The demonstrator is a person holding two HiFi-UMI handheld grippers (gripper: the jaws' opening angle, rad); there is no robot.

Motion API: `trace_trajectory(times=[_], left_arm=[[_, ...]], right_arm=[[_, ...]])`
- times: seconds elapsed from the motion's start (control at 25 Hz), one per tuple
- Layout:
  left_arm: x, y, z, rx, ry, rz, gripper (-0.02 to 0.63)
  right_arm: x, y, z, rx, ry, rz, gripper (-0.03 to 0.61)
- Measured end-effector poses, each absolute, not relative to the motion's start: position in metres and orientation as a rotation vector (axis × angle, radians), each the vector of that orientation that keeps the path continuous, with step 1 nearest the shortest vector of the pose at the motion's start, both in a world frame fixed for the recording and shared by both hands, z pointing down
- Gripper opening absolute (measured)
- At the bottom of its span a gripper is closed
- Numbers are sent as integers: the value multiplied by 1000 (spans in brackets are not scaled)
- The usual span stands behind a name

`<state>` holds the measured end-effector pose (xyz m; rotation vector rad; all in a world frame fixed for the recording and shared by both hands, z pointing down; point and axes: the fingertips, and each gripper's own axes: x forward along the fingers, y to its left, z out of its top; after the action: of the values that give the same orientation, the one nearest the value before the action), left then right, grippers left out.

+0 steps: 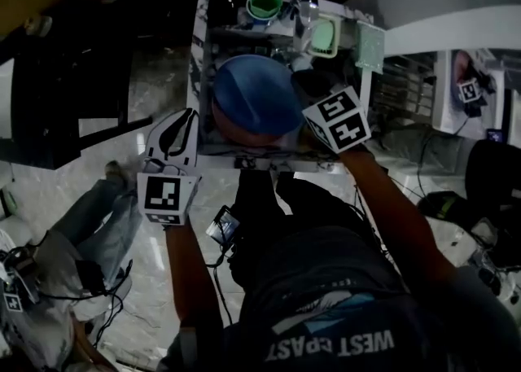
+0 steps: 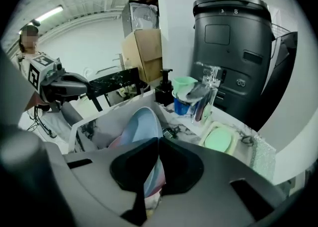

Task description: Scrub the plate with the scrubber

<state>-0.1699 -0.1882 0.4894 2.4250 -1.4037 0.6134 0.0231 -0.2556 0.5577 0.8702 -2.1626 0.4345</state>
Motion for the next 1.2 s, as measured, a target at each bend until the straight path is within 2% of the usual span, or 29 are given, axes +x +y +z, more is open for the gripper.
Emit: trace_trajectory(times=[0.48, 0.64, 0.76, 1.2], left_arm=[[-180, -161, 518, 2283, -1471, 574, 18], [-182, -155, 521, 2226, -1504, 542, 67], [-184, -151, 518, 2196, -1523, 505, 81], [-226, -112, 506, 2079, -1632, 424, 82]], right_arm=[[9, -235, 452, 832, -2313, 248, 35], [5, -228, 418, 811, -2367, 184, 35], [-1, -223, 398, 784, -2411, 160, 35], [-50, -192, 393, 616, -2526, 290, 35]])
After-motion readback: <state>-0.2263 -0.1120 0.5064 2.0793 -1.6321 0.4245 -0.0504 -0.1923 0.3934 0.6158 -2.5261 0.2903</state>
